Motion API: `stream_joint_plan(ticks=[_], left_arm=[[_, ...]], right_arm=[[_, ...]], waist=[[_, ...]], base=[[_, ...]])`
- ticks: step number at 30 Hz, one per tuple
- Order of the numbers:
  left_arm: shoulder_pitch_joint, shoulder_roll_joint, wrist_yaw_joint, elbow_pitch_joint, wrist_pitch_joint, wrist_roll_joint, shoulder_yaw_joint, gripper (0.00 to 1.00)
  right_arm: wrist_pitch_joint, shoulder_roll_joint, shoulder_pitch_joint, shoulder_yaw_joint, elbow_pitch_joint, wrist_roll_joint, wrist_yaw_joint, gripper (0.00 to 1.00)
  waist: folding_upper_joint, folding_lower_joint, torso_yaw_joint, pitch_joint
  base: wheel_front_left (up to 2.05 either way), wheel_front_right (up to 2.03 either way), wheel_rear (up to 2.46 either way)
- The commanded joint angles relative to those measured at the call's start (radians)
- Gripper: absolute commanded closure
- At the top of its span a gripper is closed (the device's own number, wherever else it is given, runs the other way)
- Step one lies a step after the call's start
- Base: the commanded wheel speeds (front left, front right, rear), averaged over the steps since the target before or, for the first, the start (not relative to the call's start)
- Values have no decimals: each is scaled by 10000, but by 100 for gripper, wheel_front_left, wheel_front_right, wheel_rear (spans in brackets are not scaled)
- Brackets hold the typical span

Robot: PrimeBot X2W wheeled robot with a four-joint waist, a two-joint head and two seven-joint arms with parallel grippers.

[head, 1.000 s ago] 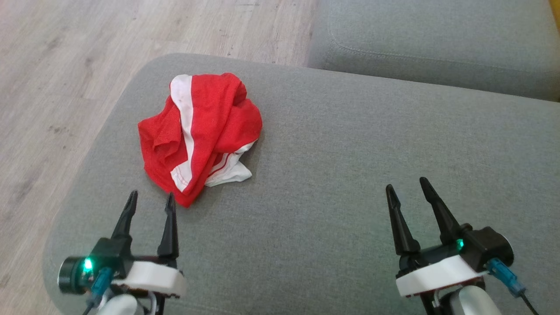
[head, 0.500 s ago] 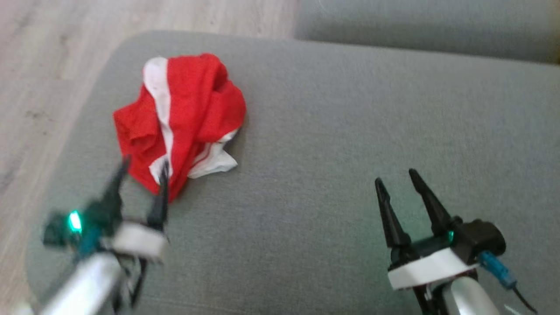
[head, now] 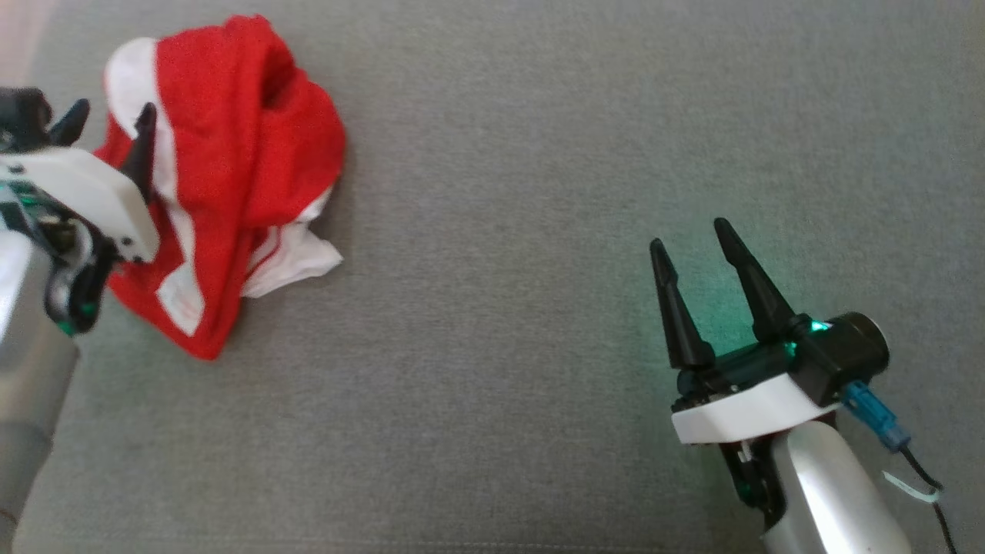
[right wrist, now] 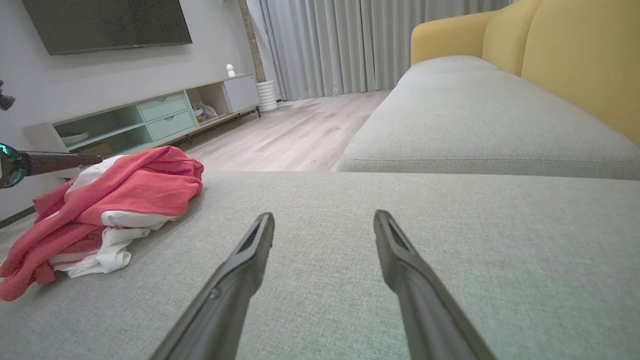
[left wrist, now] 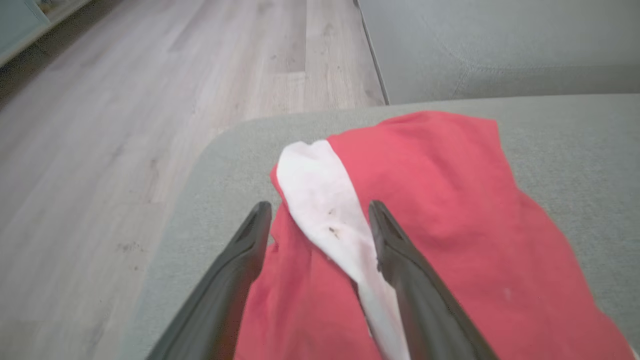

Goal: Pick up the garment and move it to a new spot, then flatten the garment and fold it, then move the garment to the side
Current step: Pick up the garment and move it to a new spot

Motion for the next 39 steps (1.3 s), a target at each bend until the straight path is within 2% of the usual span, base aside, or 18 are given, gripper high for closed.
stream_joint_plan(ticks=[1,5,9,10,11,14,23,27,33,39], left_arm=[[-654,493,-184,175,119,-205,477,0],[-1126,385,-614,1141,312,-440,473,0],[-1355,230,-854,1926,539,-590,350,0],[-1418,152,-974,2258,742,-702,260,59],[-1447,105,-1033,2366,808,-787,226,100],[-1507,14,-1127,2392,626,-1010,242,100],[-1926,-156,-1199,1277,-2510,-914,83,100],[-1884,-516,-1201,331,-3352,-1640,362,100],[-1481,-1246,-1185,-1113,-3219,-1885,-50,100],[-777,-1791,-769,-2531,-2485,-1997,-645,100]], right_arm=[[-107,-27,-247,332,-383,70,-7,0],[-107,-27,-313,369,-388,82,-7,0],[-107,-27,-324,347,-396,93,-7,0],[-107,-27,-321,356,-385,90,-7,0],[-107,-27,-319,359,-377,85,-7,0],[-107,-27,-313,382,-350,81,-7,0],[-107,-27,-76,427,-171,229,-7,0],[-107,-27,215,395,-75,375,-7,0],[-107,-27,600,383,63,603,-7,0],[-107,-27,665,438,-48,808,-7,0]], waist=[[0,-4,-304,317],[0,-4,-445,421],[0,-4,-519,446],[0,-4,-536,428],[0,-4,-538,412],[0,-4,-556,346],[0,-4,-528,-635],[0,-4,-446,-1362],[0,-4,-437,-2150],[0,-4,-920,-2324]], base=[[0,0,0],[0,0,0],[0,0,0],[0,0,0],[0,0,0],[0,0,0],[0,0,0],[0,0,0],[0,0,0],[0,0,0]])
